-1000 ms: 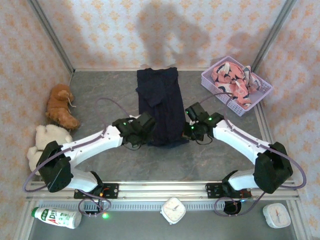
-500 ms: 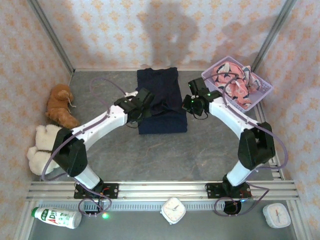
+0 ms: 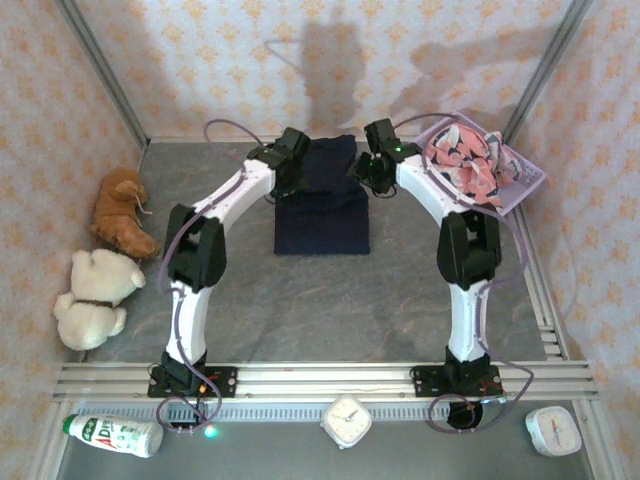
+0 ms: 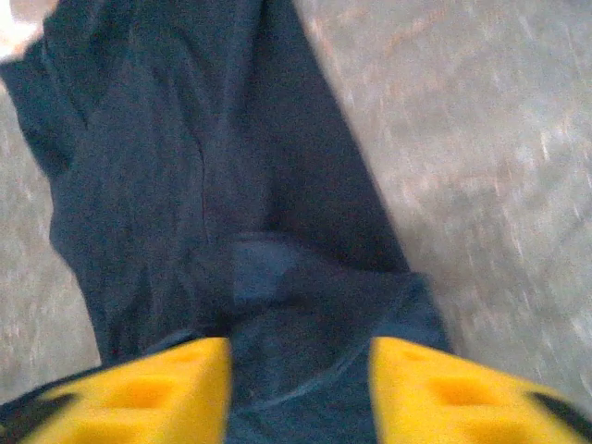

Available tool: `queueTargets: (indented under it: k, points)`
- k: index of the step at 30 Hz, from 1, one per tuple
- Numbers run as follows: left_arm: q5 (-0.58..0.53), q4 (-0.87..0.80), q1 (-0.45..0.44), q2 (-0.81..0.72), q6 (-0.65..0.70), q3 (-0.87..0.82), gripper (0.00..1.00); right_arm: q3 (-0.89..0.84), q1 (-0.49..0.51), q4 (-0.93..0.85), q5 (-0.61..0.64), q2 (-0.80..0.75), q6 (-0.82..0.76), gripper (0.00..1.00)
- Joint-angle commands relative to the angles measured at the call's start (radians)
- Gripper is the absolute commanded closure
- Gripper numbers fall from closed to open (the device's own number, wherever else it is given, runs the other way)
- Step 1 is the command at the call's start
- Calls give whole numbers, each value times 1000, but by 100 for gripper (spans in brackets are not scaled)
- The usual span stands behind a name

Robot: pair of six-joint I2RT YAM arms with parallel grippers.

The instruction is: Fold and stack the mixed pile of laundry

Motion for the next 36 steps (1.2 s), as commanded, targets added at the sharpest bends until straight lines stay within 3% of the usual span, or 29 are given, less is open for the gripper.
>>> queueTargets:
  k: [1, 5, 9, 12, 14, 19, 23, 36]
  points:
    - [10, -196, 75, 89, -3, 147, 28, 147, -41, -71, 0, 95, 9, 41]
    - [-25, -156, 107, 10, -15, 63, 28, 142, -40, -90, -18, 53, -78, 40]
    - [8, -49, 95, -136, -15, -139, 29, -69, -32, -78, -20, -74, -138, 42]
    - [92, 51, 74, -233, -11, -313, 31, -243, -27, -45, -34, -166, -141, 44]
    - [141, 90, 53, -281, -1, -408, 33, -337, -19, -26, -59, -213, -131, 45]
    - [136, 160, -2, -367, 11, -571, 46, -467, 11, -2, -77, -273, -134, 46]
    - [109, 193, -4, -350, 16, -608, 55, -511, 16, 27, -83, -256, -117, 49]
    - [89, 232, -29, -223, 35, -589, 64, -467, 19, 68, -66, -146, -102, 56]
